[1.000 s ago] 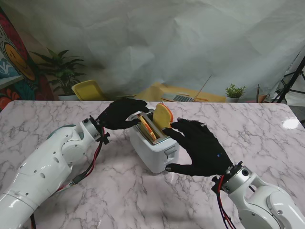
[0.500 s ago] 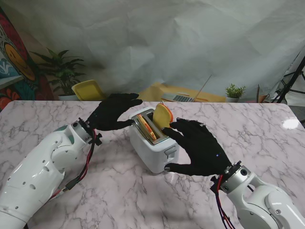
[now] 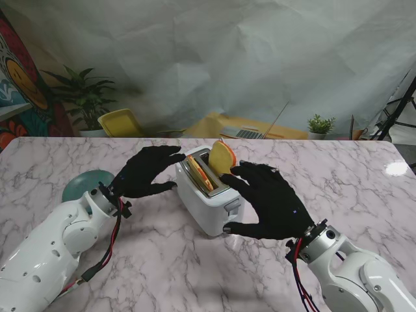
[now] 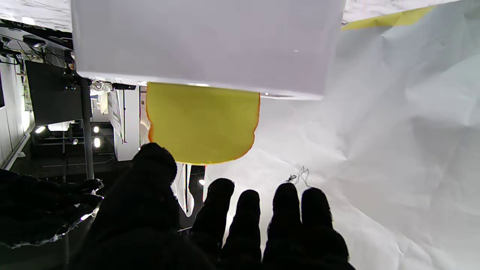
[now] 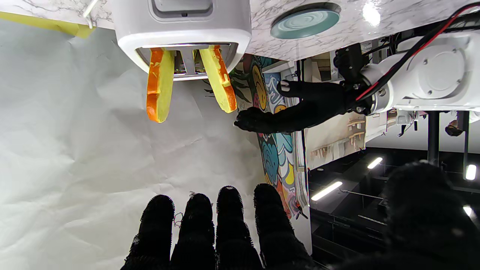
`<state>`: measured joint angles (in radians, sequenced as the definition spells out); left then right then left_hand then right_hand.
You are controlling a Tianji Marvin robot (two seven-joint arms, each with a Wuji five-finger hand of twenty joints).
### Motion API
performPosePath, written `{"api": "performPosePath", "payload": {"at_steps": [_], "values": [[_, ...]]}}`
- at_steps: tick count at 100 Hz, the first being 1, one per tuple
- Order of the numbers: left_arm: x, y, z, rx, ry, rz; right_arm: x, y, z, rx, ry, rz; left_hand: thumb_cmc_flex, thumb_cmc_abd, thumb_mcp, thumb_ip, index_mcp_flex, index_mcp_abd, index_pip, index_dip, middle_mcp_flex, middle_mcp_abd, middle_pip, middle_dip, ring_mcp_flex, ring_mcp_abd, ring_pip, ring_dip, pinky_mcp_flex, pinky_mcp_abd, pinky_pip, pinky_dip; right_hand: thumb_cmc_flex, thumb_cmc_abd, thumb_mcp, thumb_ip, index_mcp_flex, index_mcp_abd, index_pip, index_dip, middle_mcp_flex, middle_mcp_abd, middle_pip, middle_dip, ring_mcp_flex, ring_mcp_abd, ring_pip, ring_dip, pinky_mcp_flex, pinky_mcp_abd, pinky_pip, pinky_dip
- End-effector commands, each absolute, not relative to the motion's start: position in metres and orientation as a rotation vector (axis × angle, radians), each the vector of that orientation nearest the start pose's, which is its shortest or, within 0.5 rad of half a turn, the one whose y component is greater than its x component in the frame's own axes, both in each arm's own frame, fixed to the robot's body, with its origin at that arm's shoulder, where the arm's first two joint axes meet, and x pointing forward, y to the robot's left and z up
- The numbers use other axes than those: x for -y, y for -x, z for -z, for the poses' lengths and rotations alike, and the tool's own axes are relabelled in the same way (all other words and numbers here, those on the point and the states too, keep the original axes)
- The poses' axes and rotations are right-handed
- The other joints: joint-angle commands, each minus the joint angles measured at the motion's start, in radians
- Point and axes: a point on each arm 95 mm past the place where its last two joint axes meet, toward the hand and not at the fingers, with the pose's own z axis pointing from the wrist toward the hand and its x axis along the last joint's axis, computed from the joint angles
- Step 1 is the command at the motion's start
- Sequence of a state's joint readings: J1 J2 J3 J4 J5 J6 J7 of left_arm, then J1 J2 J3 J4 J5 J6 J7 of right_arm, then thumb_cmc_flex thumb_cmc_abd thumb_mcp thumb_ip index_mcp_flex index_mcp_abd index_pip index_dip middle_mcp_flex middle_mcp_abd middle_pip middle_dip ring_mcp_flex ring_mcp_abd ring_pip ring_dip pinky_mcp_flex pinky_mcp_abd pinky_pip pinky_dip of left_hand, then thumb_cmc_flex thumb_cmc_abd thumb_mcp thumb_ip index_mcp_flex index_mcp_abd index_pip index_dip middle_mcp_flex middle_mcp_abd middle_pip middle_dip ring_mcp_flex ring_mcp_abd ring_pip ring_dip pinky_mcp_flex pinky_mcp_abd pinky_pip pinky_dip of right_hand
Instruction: Toast the toast slices
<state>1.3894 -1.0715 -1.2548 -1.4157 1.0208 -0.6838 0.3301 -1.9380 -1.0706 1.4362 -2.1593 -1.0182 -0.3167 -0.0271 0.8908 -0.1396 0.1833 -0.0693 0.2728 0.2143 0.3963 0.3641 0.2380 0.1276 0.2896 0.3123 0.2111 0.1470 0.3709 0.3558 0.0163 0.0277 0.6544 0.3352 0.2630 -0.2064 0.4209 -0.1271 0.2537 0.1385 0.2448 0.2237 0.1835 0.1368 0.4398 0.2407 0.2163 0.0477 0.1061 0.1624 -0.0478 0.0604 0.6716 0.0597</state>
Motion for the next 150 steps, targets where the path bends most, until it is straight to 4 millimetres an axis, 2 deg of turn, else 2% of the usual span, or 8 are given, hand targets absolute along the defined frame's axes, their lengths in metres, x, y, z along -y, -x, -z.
{"api": "performPosePath", "payload": {"at_steps": [1,28,53,100,150], "values": [[-0.014,-0.425,0.286,-1.578,0.679,2.039,-0.032,-0.293,0.210,-1.511,-0.817,-1.886,0.030,0.031,-0.027,0.033,-0.021,-0.012,-0.012,0.010,-0.036,-0.015,-0.011,-0.004,-0.020,-0.016,-0.015,-0.008,-0.016,-0.049,-0.026,-0.013,-0.007,0.020,0.012,0.013,0.029,0.018,-0.014,-0.012,0.005,0.012,0.011,0.001,0.010,-0.007,0.004,-0.038,-0.020,-0.021,0.009,-0.016],[-0.015,-0.424,0.297,-1.620,0.709,2.040,-0.033,-0.294,0.210,-1.517,-0.820,-1.881,0.071,0.032,-0.031,0.037,0.055,-0.054,0.047,0.031,0.064,-0.062,0.030,0.008,0.057,-0.047,-0.017,-0.001,0.011,-0.044,-0.002,-0.002,-0.006,0.021,0.011,0.013,0.029,0.017,-0.014,-0.012,0.004,0.011,0.010,0.000,0.008,-0.007,0.003,-0.038,-0.020,-0.020,0.008,-0.016],[-0.004,-0.432,0.305,-1.639,0.732,2.060,-0.032,-0.293,0.211,-1.513,-0.825,-1.878,0.094,0.035,-0.033,0.039,0.065,-0.077,0.072,0.034,0.092,-0.083,0.028,0.003,0.085,-0.061,-0.035,-0.005,0.012,-0.043,0.000,-0.001,-0.006,0.020,0.011,0.014,0.030,0.018,-0.014,-0.012,0.005,0.013,0.010,0.001,0.008,-0.006,0.004,-0.038,-0.020,-0.020,0.008,-0.017],[0.007,-0.442,0.313,-1.693,0.783,2.046,-0.028,-0.291,0.212,-1.507,-0.830,-1.872,0.119,0.045,-0.053,0.043,0.078,-0.060,0.028,-0.007,0.090,-0.064,0.006,-0.015,0.067,-0.046,-0.061,-0.021,0.003,-0.028,-0.022,-0.011,-0.006,0.020,0.011,0.014,0.032,0.017,-0.013,-0.012,0.007,0.012,0.011,0.001,0.010,-0.006,0.004,-0.038,-0.020,-0.020,0.008,-0.017],[0.005,-0.437,0.322,-1.733,0.832,2.030,-0.023,-0.292,0.214,-1.531,-0.843,-1.825,0.135,0.052,-0.064,0.046,0.103,-0.065,0.023,-0.006,0.115,-0.063,0.004,-0.012,0.088,-0.049,-0.060,-0.018,0.012,-0.036,-0.024,-0.012,-0.007,0.025,0.009,0.013,0.047,0.012,-0.005,-0.009,0.022,0.010,0.013,0.001,0.024,-0.004,0.008,-0.036,-0.014,-0.019,0.011,-0.015]]}}
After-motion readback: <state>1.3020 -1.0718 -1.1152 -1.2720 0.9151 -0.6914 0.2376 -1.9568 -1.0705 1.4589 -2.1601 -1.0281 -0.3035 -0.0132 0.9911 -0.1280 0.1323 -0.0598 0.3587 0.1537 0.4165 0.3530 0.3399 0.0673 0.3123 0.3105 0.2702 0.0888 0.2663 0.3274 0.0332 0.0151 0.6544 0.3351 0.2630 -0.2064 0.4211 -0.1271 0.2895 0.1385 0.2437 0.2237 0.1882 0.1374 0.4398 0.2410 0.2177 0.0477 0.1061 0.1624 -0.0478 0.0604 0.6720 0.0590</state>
